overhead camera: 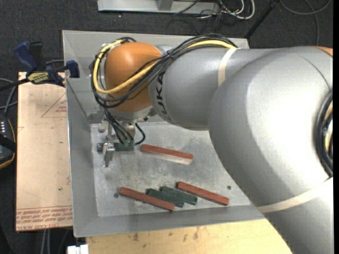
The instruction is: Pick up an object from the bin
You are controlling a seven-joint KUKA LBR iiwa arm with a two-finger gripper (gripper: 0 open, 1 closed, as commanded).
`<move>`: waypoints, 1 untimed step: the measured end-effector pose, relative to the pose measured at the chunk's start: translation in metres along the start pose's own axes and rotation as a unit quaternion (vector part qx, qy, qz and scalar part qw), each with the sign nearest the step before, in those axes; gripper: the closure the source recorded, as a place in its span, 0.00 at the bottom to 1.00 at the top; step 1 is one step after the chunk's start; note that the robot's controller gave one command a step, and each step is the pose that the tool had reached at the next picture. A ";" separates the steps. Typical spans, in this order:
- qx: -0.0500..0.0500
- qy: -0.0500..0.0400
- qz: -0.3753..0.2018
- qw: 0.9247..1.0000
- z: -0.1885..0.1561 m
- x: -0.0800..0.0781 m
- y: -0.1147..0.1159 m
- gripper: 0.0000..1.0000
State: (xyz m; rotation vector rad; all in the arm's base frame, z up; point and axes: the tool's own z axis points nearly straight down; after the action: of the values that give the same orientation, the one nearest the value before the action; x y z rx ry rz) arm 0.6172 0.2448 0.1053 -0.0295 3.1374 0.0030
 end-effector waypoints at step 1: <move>-0.002 -0.003 -0.002 1.000 0.026 0.002 -0.040 1.00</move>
Offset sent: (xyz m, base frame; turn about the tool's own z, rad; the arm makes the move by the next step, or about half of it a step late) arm 0.0000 0.0000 0.0000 0.0000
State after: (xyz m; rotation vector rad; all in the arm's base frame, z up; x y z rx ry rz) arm 0.6164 0.2049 0.0788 -0.0369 3.1317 0.0091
